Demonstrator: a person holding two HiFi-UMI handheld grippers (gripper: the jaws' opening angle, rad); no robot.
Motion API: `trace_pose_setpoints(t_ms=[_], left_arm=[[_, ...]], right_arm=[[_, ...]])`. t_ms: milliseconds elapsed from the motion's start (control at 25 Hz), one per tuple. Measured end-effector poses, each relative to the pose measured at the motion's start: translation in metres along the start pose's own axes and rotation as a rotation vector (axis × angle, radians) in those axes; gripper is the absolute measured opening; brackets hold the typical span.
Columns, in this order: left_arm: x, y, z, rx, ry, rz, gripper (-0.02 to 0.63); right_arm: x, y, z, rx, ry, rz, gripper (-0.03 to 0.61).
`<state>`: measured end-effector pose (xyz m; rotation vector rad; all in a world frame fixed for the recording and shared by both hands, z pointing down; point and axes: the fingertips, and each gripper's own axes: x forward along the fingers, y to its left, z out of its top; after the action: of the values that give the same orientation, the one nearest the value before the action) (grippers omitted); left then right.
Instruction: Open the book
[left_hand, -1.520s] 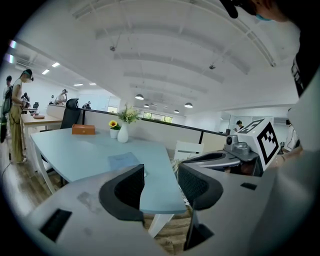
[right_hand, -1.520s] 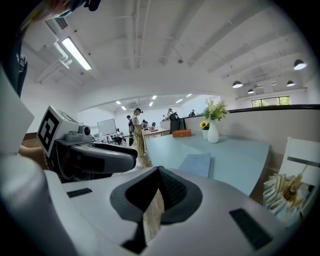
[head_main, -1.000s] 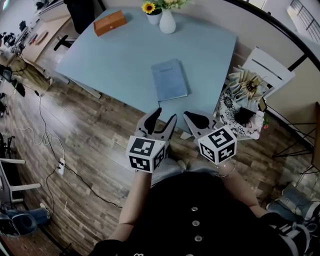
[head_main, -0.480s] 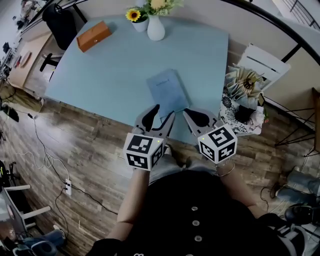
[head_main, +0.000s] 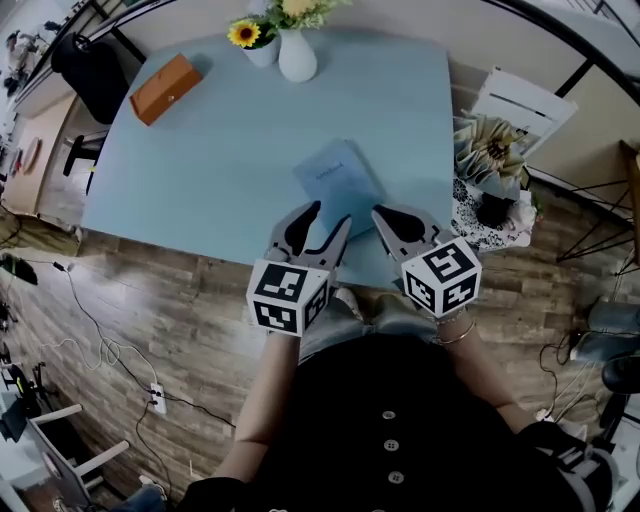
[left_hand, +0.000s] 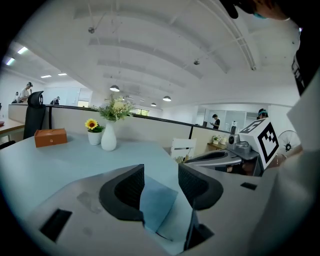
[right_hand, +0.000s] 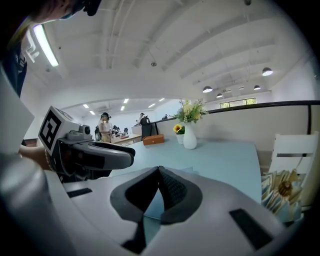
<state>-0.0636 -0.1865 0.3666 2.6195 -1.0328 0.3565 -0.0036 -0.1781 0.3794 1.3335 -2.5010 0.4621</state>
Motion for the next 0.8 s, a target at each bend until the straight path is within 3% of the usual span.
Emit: trace_pose_setpoints(t_ms=[560,800], left_arm=[[0.009,0.009,-0.016,-0.023,0.025,-0.075,0.193],[0.008,0.014,-0.021,-0.049,0.032,-0.053,0.193]], right_arm=[[0.009,-0.005,-0.009,0.023,0.030,-0.068,0.002],[0.015,-0.007,-0.013,0.032,0.049,-0.040,0.002]])
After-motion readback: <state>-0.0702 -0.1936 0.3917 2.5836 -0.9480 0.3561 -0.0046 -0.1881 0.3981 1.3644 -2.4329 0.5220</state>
